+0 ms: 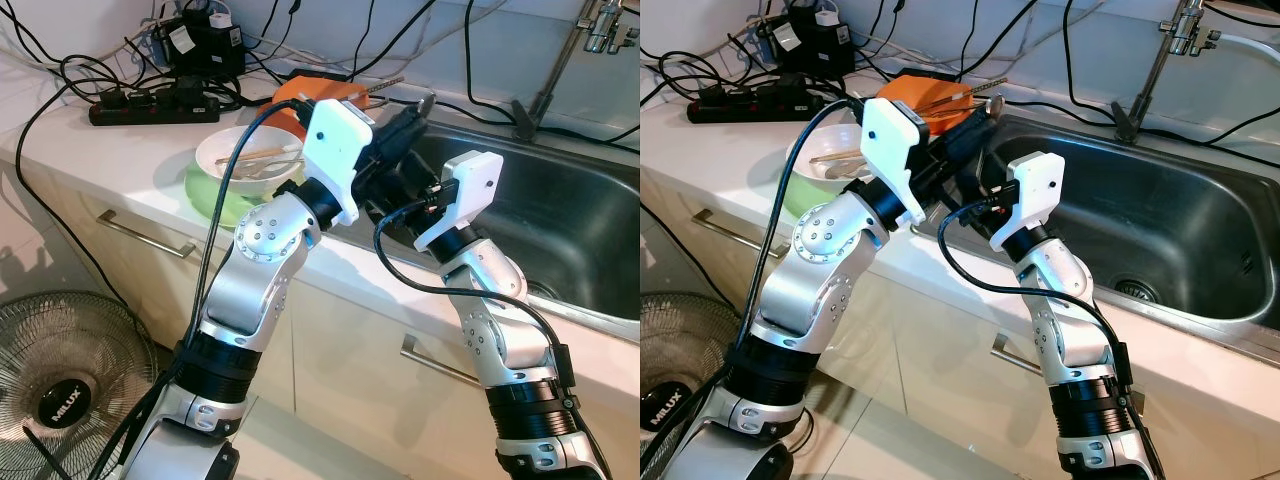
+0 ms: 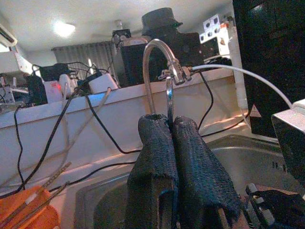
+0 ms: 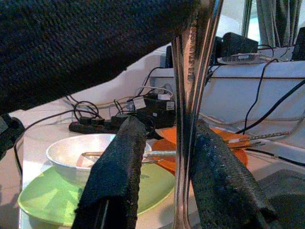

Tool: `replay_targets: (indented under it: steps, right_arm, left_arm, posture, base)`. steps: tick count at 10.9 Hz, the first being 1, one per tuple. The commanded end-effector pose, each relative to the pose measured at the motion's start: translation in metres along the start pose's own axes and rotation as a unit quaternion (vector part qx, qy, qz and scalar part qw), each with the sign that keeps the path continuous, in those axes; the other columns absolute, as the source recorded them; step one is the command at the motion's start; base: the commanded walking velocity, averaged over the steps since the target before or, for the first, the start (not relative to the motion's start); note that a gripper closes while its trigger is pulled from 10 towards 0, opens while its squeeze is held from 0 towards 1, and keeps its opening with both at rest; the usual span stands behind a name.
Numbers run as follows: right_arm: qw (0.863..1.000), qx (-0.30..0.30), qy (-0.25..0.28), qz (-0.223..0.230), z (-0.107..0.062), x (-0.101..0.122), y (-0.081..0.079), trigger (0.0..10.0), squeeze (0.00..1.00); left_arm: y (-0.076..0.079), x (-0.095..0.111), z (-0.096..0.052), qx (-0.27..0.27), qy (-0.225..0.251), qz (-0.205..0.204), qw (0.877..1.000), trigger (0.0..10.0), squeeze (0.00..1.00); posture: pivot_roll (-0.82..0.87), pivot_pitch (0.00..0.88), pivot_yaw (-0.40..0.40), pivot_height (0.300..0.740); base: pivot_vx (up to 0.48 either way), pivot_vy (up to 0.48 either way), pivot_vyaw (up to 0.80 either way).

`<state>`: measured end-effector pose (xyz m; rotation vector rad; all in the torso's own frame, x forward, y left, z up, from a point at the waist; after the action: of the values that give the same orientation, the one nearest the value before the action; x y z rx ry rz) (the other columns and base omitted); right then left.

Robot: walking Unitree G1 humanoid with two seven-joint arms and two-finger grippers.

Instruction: Kitchen organization

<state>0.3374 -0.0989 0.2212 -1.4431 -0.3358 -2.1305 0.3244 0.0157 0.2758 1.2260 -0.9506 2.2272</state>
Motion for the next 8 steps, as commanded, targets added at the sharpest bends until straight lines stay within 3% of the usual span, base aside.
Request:
replay_targets:
  steps: [1,7,8]
  right_arm:
    - [1.000,-0.005,-0.001,0.003,0.0014,0.0000,0.0023,0.0,0.00]
    - [1.000,-0.009,0.002,0.004,0.0021,0.0004,0.0040,0.0,0.00]
    - [1.000,-0.012,0.002,0.004,0.0020,0.0004,0.0047,0.0,0.00]
  left_arm:
    - [0.0029,0.0045,0.0006,-0.008,0.006,0.011,1.000,10.0,0.00]
    - [-0.0002,0.0056,0.0010,0.003,0.011,0.010,1.000,10.0,0.00]
    - [-0.0003,0.0054,0.0009,0.003,0.011,0.008,1.000,10.0,0.29]
  posture:
    - [0.16,0.024,-0.004,0.740]
    - [0.16,0.022,-0.005,0.740]
    - [0.16,0.022,-0.006,0.740]
  base:
    - [0.000,0.000,0.00]
    - [0.000,0.000,0.00]
    - [0.000,0.000,0.00]
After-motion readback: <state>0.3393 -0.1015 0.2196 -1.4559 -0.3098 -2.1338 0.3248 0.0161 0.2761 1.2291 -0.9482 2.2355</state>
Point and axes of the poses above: a point about 5 cm out from each wrist's last joint towards the gripper, its own z axis pointing out of the wrist towards the gripper, its own x axis along the axis of the wrist's last joint, y = z × x, the point moved 2 cm from there along z, pointing out of the wrist towards the gripper, and after that the axes turned 7 degrees about z, right-handed, at the moved point
